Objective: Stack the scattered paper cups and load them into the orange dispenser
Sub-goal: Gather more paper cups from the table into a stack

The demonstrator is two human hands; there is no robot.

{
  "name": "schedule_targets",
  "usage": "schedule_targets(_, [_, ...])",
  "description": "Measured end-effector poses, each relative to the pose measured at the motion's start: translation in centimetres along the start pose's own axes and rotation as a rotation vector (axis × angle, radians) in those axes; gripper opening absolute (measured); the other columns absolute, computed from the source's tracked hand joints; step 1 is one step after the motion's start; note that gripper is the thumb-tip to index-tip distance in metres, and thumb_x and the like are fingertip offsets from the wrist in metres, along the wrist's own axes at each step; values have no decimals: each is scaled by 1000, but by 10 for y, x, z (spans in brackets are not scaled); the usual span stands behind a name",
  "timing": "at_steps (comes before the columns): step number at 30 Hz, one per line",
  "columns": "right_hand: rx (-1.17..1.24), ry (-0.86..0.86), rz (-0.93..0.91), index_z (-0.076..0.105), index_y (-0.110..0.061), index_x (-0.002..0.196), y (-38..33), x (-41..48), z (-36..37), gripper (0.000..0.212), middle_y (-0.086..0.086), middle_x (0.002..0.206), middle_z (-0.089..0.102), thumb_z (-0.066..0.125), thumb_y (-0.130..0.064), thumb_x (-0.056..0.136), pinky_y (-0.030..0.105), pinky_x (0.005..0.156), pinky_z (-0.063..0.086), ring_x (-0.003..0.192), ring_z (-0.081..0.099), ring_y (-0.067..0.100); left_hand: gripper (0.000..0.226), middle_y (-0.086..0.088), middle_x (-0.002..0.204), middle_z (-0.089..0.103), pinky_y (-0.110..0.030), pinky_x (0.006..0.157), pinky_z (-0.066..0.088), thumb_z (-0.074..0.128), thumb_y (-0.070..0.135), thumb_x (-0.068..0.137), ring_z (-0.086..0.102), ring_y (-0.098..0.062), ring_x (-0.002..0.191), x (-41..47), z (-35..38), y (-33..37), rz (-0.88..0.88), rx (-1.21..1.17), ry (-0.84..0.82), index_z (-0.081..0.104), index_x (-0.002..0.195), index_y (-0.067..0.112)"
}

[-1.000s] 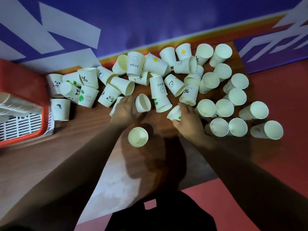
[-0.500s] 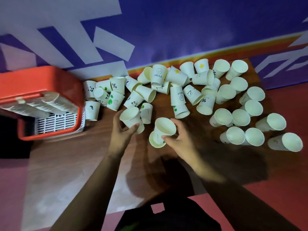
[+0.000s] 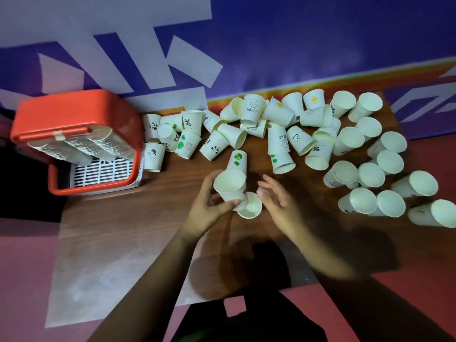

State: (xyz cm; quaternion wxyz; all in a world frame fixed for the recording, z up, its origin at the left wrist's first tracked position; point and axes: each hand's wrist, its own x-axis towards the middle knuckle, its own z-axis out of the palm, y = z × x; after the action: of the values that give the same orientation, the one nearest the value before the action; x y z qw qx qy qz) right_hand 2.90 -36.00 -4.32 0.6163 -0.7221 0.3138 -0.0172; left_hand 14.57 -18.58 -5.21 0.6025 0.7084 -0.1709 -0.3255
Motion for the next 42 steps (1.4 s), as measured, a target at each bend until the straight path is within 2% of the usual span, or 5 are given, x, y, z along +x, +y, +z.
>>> schedule_targets(9, [-43, -42, -2, 53, -18, 137, 15, -3, 5, 47, 1, 136, 60, 65, -14, 92, 32, 106, 46, 124, 56, 8, 83, 11, 142, 56, -47, 108, 45, 81, 36, 76, 52, -17, 127, 15, 15, -24, 13, 456, -196, 43, 149, 29])
schedule_targets(16, [-500, -6, -106, 49, -12, 142, 47, -9, 13, 53, 3, 145, 52, 65, -24, 93, 11, 107, 24, 133, 48, 16, 88, 1, 162, 35, -37, 124, 24, 80, 26, 85, 26, -17, 152, 19, 9, -48, -49, 655, -351, 29, 157, 28])
schedule_targets(26, [-457, 213, 45, 52, -17, 137, 43, 12, -35, 46, 6, 138, 55, 53, -39, 97, 33, 104, 41, 127, 51, 21, 47, -3, 122, 59, -46, 105, 47, 69, 43, 91, 58, -21, 119, 72, 22, -23, -130, 507, -14, 60, 125, 12])
schedule_targets(35, [-447, 339, 119, 50, -10, 137, 42, 48, -68, 48, 13, 135, 53, 54, -37, 97, 28, 96, 39, 123, 52, 26, 109, -13, 133, 62, -45, 102, 51, 69, 75, 54, 61, -31, 119, 162, 68, -18, -562, 546, -20, 51, 135, 4])
schedule_targets(42, [-491, 358, 140, 45, -7, 138, 37, 83, -73, 53, 15, 139, 46, 56, -35, 95, 32, 99, 38, 127, 47, 28, 37, -7, 102, 66, -35, 80, 49, 71, 39, 88, 65, -27, 96, 153, 65, -28, -517, 528, 2, 66, 107, 7])
